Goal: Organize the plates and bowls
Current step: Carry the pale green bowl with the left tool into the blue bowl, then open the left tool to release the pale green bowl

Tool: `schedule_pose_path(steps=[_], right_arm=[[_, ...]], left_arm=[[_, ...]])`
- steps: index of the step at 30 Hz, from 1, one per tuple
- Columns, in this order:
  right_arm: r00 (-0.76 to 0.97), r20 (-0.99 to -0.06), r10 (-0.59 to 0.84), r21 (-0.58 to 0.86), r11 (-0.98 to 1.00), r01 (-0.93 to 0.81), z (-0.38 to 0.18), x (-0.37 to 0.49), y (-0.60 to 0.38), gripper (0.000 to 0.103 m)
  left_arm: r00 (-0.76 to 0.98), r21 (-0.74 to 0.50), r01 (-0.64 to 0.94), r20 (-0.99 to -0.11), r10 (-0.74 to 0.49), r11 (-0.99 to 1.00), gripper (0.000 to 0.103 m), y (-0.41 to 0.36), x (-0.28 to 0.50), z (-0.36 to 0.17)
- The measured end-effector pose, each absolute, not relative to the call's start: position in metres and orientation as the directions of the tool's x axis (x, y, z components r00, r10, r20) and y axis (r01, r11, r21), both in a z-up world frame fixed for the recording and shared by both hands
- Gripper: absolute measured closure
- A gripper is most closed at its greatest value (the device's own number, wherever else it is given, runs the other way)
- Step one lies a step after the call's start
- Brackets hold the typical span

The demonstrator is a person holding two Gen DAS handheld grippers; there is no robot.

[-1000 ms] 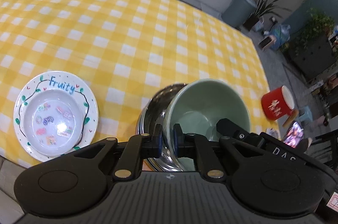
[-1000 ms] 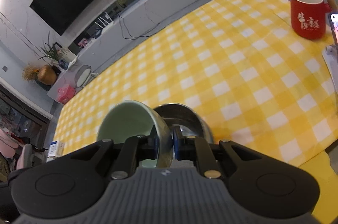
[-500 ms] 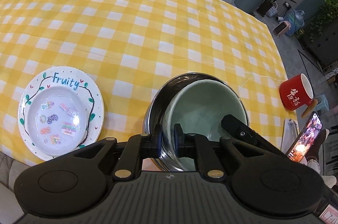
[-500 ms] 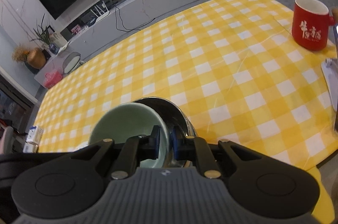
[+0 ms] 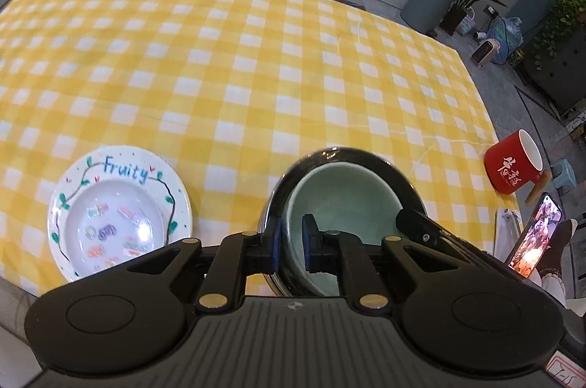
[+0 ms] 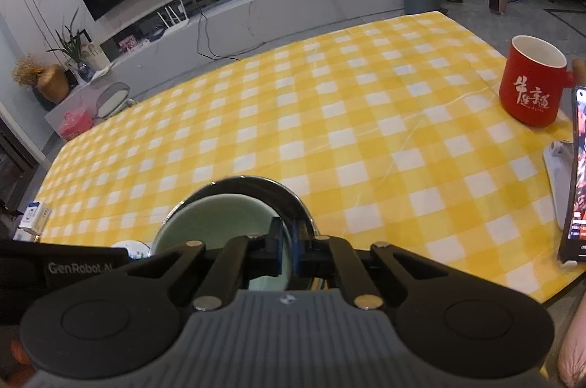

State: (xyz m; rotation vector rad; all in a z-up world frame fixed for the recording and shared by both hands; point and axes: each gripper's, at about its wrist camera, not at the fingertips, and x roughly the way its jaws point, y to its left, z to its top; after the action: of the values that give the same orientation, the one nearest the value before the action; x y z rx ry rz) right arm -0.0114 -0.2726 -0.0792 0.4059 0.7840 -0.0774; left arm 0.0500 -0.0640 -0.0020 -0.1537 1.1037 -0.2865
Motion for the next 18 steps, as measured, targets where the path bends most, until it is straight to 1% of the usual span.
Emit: schedule_pose_path(steps=[6,8,11,15,18], right_arm=[[0.715,-0.693,0.097,0.347,0.914,0.212,-0.0782,-0.0122,-0.2731,0.101],[0.713,-0.693,0.104,0.357,0.909,0.215,-0.0788,-0.0115,-0.2738,0.100],[0.713,-0.693,0.104,0.357,0.909,0.215,-0.0795,-0.0112,-0.2738,0.101],[0.720,-0.689,0.082,0.343,0.912,0.224,-0.0781,-0.0118,-0.2743,0.101],[0.721,-0.688,0.084,0.346,0.911,0.225,-0.0782,-0.0120,-0.2751,0.101]], left_arm=[[0.437,-0.266,0.162,-0.844,-0.311,0.950,0.090,-0.0611,0.0481,0.0030],[0.452,-0.233,0.190,-0.842,-0.296,0.954,0.095,-0.0649,0.0474,0.0039],[0.456,-0.222,0.199,-0.841,-0.291,0.955,0.097,-0.0669,0.0479,0.0019],[0.443,-0.245,0.205,-0.840,-0.313,0.948,0.098,-0.0666,0.0501,-0.0017],[0.448,-0.238,0.208,-0.840,-0.308,0.949,0.098,-0.0674,0.0493,-0.0014]])
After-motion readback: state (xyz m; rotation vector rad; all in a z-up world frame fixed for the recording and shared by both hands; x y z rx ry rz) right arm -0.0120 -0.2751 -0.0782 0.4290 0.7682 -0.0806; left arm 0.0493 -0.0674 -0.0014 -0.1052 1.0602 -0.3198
